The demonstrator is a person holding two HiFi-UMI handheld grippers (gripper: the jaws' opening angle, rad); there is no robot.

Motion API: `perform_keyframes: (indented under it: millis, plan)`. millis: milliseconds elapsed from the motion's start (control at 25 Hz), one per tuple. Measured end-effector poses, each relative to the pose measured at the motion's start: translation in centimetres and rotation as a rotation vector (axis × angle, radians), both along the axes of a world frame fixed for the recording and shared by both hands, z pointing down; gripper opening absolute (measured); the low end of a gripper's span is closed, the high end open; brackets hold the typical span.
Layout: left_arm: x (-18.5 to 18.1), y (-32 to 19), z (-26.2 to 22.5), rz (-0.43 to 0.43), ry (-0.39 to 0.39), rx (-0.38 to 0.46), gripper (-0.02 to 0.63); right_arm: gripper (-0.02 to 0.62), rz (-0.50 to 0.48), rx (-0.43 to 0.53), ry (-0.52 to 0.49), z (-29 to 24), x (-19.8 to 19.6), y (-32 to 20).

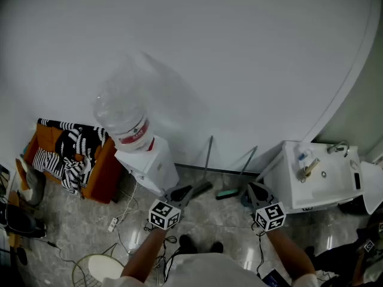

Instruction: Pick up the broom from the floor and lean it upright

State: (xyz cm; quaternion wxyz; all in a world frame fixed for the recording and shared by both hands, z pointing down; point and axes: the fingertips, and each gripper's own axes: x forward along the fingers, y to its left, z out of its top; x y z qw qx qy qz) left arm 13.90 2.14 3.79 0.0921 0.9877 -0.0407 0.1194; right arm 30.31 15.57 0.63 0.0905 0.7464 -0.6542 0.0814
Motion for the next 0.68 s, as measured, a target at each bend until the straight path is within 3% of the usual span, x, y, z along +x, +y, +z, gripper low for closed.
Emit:
perform_keyframes:
  millis: [680]
  plan:
    - [-0.22, 0.24, -0.31, 0.0, 0.001, -0.009, 0.028, -0.002, 0.01, -0.01, -0.001, -0.05, -0.2, 1.0]
